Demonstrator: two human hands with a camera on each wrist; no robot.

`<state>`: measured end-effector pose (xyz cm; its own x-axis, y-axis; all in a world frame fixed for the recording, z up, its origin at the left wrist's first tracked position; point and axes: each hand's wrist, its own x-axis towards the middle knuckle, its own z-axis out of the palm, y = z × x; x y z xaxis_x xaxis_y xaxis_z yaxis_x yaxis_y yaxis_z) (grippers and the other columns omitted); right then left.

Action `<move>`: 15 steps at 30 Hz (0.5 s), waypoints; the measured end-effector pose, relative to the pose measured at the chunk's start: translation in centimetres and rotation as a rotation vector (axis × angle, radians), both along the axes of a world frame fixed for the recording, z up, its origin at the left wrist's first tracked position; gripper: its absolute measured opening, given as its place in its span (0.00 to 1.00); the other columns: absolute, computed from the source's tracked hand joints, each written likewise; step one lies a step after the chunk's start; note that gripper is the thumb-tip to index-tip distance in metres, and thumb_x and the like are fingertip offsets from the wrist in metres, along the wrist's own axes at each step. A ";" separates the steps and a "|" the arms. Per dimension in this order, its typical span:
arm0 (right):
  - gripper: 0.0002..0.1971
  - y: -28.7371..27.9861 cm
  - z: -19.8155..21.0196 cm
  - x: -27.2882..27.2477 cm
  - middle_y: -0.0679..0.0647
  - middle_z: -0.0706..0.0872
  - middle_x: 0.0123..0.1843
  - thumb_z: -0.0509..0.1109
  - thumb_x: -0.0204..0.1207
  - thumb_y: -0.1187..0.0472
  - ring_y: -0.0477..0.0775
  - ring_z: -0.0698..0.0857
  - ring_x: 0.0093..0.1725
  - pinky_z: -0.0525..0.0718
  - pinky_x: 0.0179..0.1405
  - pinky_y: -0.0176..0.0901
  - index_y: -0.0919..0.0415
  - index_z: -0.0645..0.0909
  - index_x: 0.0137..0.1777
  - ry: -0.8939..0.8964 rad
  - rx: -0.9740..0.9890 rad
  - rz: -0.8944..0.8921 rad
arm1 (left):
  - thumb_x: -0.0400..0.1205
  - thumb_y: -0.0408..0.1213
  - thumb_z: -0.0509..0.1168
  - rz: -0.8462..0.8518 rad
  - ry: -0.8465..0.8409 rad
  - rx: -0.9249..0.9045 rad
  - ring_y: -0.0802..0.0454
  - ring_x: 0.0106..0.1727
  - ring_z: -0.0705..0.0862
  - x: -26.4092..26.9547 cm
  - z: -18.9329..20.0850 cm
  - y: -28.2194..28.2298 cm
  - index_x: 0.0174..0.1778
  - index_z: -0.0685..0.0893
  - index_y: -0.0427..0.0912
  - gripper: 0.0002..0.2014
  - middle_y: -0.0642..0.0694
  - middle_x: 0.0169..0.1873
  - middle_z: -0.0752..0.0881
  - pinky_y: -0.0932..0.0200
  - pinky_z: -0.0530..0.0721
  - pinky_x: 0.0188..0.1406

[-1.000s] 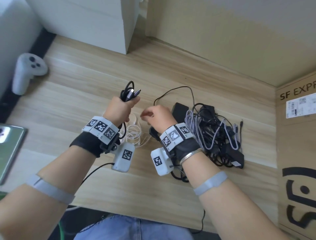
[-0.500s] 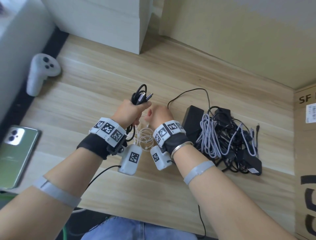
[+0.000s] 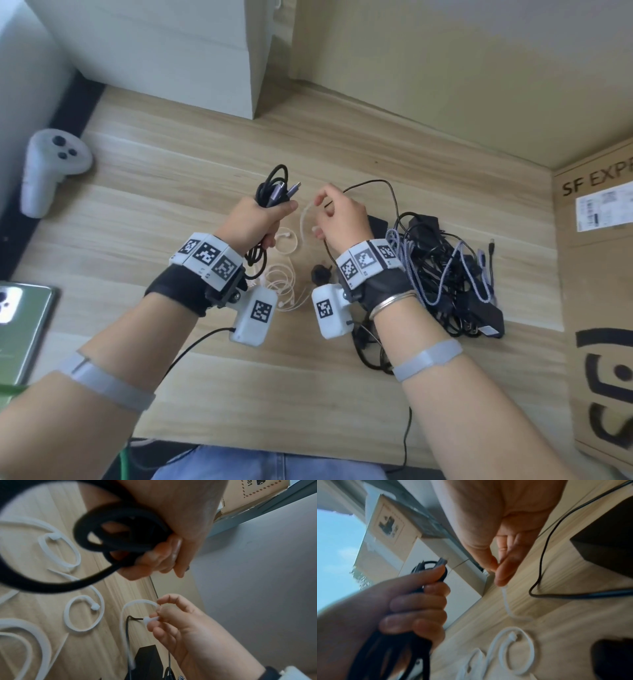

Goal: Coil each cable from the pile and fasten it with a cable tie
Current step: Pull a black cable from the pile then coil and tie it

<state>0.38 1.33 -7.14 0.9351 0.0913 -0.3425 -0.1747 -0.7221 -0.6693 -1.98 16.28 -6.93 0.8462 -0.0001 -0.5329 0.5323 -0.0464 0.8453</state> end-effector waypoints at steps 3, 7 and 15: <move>0.12 -1.2 0.6 0.0 0.50 0.86 0.32 0.60 0.79 0.70 0.47 0.88 0.32 0.88 0.38 0.33 0.60 0.85 0.48 0.028 0.136 -0.034 | 0.80 0.36 0.65 -0.013 -0.001 -0.004 0.57 0.12 0.64 0.3 0.2 -0.3 0.28 0.69 0.43 0.15 0.53 0.10 0.66 0.59 0.68 0.22; 0.12 -3.1 1.1 -0.1 0.49 0.91 0.42 0.64 0.76 0.66 0.45 0.89 0.43 0.86 0.52 0.40 0.52 0.87 0.47 -0.025 0.107 0.006 | 0.81 0.37 0.65 -0.032 -0.018 -0.027 0.56 0.13 0.68 0.6 0.4 -1.0 0.29 0.70 0.43 0.15 0.54 0.11 0.67 0.58 0.71 0.25; 0.09 -6.3 2.4 -0.3 0.52 0.88 0.32 0.67 0.79 0.56 0.51 0.86 0.34 0.85 0.46 0.44 0.60 0.86 0.45 -0.064 -0.057 0.026 | 0.82 0.43 0.63 -0.052 -0.024 -0.081 0.56 0.33 0.77 1.1 1.5 -3.9 0.39 0.77 0.42 0.09 0.46 0.33 0.75 0.55 0.88 0.39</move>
